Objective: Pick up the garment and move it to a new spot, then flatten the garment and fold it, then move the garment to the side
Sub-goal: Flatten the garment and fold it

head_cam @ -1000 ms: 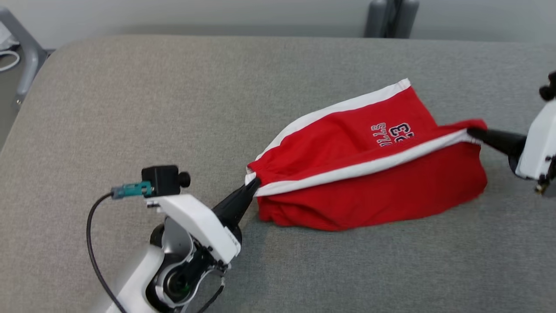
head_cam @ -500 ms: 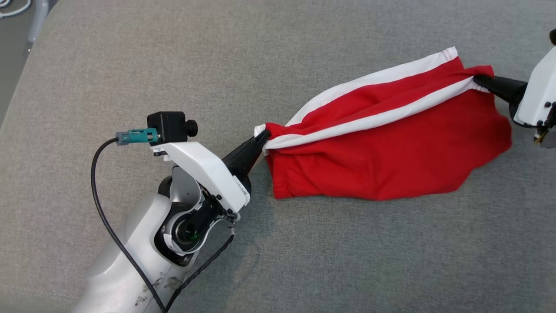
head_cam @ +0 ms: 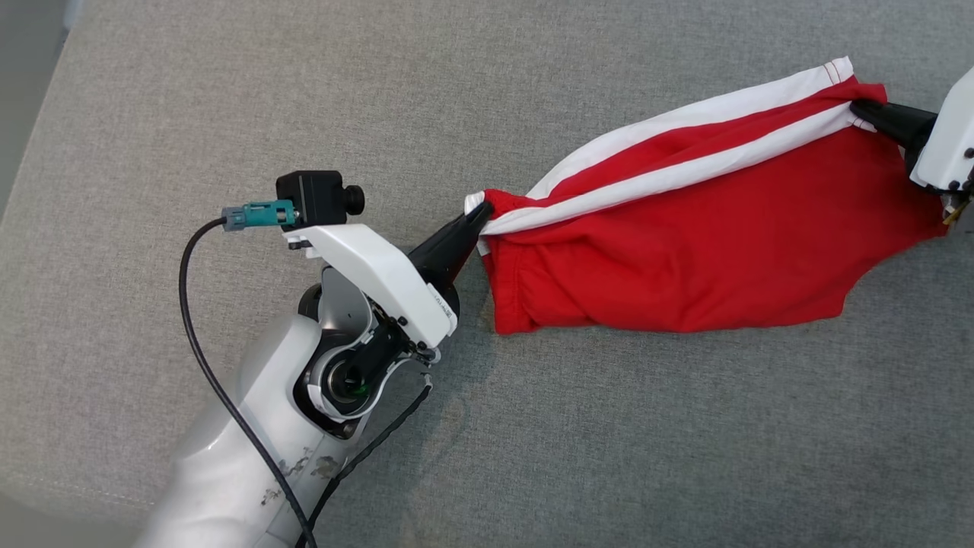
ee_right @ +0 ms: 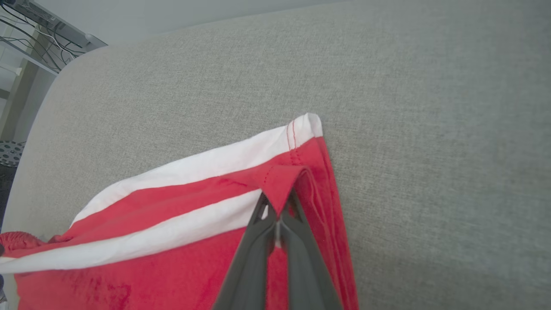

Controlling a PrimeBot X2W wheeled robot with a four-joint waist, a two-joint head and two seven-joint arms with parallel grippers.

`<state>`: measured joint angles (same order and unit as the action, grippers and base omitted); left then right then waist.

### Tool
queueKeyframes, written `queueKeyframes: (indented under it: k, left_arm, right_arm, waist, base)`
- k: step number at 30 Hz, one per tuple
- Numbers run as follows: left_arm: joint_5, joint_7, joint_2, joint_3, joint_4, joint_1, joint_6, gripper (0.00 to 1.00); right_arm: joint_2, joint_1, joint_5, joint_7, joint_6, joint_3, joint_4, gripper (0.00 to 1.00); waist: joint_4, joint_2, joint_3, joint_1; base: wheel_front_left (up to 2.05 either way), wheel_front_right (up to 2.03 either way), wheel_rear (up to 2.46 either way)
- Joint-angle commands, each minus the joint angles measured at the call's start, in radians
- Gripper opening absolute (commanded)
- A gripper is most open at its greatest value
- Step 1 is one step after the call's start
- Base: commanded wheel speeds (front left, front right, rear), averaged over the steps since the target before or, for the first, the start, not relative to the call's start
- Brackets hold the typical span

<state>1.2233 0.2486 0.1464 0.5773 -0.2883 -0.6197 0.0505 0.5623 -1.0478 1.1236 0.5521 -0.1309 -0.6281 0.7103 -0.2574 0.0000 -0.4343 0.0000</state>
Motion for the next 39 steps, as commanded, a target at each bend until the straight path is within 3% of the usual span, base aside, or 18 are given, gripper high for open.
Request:
queueKeyframes:
  k: [1,6,7,8,9,10,11,17,22,32,39]
  left_arm:
    - [-0.004,-0.005,-0.001,-0.004,-0.011,-0.024,-0.009,0.00]
    - [-0.007,-0.015,-0.015,-0.008,-0.034,-0.054,-0.019,0.00]
    - [-0.009,-0.018,-0.016,-0.008,-0.038,-0.059,-0.022,0.01]
    - [-0.011,-0.020,-0.018,-0.008,-0.042,-0.065,-0.025,0.05]
    - [-0.017,-0.024,-0.019,-0.006,-0.047,-0.073,-0.025,0.23]
    - [-0.025,-0.029,-0.017,-0.003,-0.054,-0.079,-0.026,0.80]
    - [-0.028,-0.036,-0.018,-0.001,-0.062,-0.083,-0.026,1.00]
    - [-0.052,-0.073,-0.026,-0.004,-0.099,-0.104,-0.030,1.00]
    - [-0.092,-0.145,-0.026,-0.011,-0.134,-0.122,-0.037,1.00]
    - [-0.198,-0.377,-0.004,-0.045,-0.236,-0.117,-0.011,1.00]
    - [-0.315,-0.508,0.039,-0.076,-0.257,-0.043,0.006,1.00]
  right_arm:
    - [-0.004,-0.019,-0.008,-0.010,0.001,0.007,0.007,0.00]
    - [-0.006,-0.040,-0.020,-0.027,0.001,0.020,0.009,0.00]
    - [-0.006,-0.047,-0.025,-0.037,0.001,0.027,0.015,0.31]
    - [-0.007,-0.055,-0.029,-0.051,0.001,0.034,0.019,1.00]
    - [-0.011,-0.059,-0.027,-0.060,0.001,0.044,0.028,1.00]
    - [-0.016,-0.065,-0.031,-0.070,0.001,0.051,0.035,1.00]
    - [-0.019,-0.069,-0.035,-0.077,0.001,0.058,0.045,1.00]
    - [-0.032,-0.081,-0.055,-0.083,0.001,0.059,0.066,1.00]
    - [-0.035,-0.082,-0.090,-0.156,0.001,0.066,0.068,1.00]
    - [-0.019,0.013,-0.189,-0.482,0.001,0.055,0.004,1.00]
    - [-0.019,0.121,-0.339,-0.743,0.001,0.039,-0.009,1.00]
  waist:
    - [-0.002,0.0000,-0.008,0.0000]
    - [-0.005,0.0000,-0.031,0.0000]
    - [-0.006,0.0000,-0.036,0.0000]
    - [-0.008,0.0000,-0.041,0.0000]
    - [-0.009,0.0000,-0.046,0.0000]
    - [-0.010,0.0000,-0.049,0.0000]
    - [-0.011,0.0000,-0.051,0.0000]
    - [-0.011,0.0000,-0.059,0.0000]
    - [-0.005,0.0000,-0.055,0.0000]
    - [0.048,0.0000,0.023,0.0000]
    - [0.112,0.0000,0.126,0.0000]
  base:
    - [0.00,0.00,0.00]
    - [0.00,0.00,0.00]
    - [0.00,0.00,0.00]
    - [0.00,0.00,0.00]
    - [0.00,0.00,0.00]
    - [0.00,0.00,0.00]
    - [0.00,0.00,0.00]
    - [0.00,0.00,0.00]
    - [0.00,0.00,0.00]
    - [0.00,0.00,0.00]
    - [0.00,0.00,0.00]
